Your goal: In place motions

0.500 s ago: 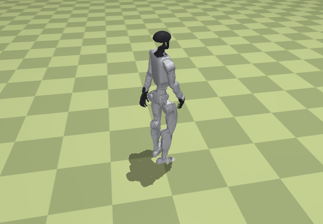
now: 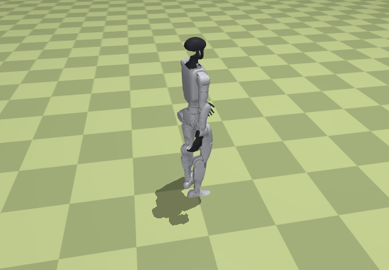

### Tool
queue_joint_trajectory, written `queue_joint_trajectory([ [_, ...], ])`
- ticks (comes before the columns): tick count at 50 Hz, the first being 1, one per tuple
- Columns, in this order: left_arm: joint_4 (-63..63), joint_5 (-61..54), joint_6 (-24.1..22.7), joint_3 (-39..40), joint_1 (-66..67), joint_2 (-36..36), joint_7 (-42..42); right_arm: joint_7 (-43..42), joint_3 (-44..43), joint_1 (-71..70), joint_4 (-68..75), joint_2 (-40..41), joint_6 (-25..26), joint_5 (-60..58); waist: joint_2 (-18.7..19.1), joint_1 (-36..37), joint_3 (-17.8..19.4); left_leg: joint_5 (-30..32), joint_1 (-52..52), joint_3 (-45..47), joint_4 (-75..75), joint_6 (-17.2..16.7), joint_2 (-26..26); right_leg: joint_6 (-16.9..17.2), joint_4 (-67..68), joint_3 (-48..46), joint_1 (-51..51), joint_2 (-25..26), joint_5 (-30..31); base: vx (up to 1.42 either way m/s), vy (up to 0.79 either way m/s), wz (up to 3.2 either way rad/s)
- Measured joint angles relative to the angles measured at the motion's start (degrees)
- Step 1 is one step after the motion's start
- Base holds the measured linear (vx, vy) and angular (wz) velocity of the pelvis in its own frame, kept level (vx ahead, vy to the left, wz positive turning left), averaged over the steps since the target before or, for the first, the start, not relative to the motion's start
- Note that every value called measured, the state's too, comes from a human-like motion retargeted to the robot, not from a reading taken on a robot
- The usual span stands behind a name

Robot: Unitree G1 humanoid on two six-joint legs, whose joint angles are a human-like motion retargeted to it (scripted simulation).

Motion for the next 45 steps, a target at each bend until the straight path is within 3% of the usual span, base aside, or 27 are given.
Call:
queue_joint_trajectory([
  [11, 21.01, 0.66, 4.56, 8.18, 12.2, -1.04, -1.05, 7.38, 13.75, -12.42, -13.7, 9.39, -2.44, 0.5, 1.52, 0.05, -0.68, -0.2, 0.06, 1.09, -0.08, -0.56, 0.4, -0.42, 0.38, 2.53, -1.25, 0.76, 0.18, 0.0, 0.0, 0.0],
  [23, 22.51, -2.32, 4.85, 14.63, 27.27, -0.23, 0.6, 9.32, 21.14, -19.36, -28.91, 14.69, -8.06, 7.02, 0.79, -0.52, -1.4, 0.42, -0.19, -0.73, -0.08, -0.44, -0.26, -0.52, 0.29, 1.24, -0.59, 0.21, -0.13, -0.06, 0.01, 0.19],
  [33, 22.11, -6.96, 4.12, 10.17, 16.16, -0.21, 7.2, 7.11, 17.09, -15.19, -17.44, 11.5, -6.7, 2.61, -0.55, -1.17, -1.55, 0.92, -1.54, -3.7, 0.71, 0.37, -1.14, -0.28, 0.16, -1.55, 0.62, -0.79, -1.0, -0.1, -0.02, 0.32],
  [45, 6.86, -3.7, 3.1, 3.05, -0.44, -1.15, 0.84, 2.44, 1.74, -0.95, -3.48, 3.77, -2.2, 0.39, -0.99, -0.19, -1.52, 0.81, -2.39, -4.76, 1.07, 0.97, -1.27, 0.3, -0.16, -4.13, 1.28, -1.33, -1.27, -0.05, 0.0, 0.04],
])
